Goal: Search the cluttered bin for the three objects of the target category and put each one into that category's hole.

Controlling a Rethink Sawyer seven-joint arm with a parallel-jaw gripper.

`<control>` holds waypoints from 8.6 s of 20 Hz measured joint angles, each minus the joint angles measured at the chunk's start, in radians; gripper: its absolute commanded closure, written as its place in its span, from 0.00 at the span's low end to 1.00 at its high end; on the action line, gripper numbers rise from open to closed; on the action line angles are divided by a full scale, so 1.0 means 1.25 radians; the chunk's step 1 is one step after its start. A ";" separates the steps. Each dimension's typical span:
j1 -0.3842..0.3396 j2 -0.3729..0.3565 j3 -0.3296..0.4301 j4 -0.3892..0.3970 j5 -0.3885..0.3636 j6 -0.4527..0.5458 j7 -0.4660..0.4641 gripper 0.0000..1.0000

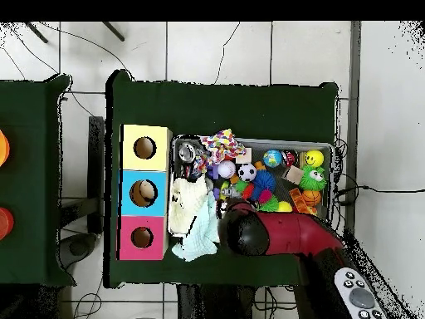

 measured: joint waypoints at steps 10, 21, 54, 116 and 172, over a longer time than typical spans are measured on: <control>0.001 0.054 0.000 -0.056 0.000 0.000 0.000 1.00; 0.002 0.065 0.000 -0.074 -0.001 0.000 0.000 1.00; -0.108 0.148 0.052 -0.112 -0.001 0.004 0.000 1.00; -0.259 -0.105 0.173 0.038 0.020 0.038 0.000 1.00; -0.356 -0.093 0.262 -0.015 0.013 0.186 0.000 1.00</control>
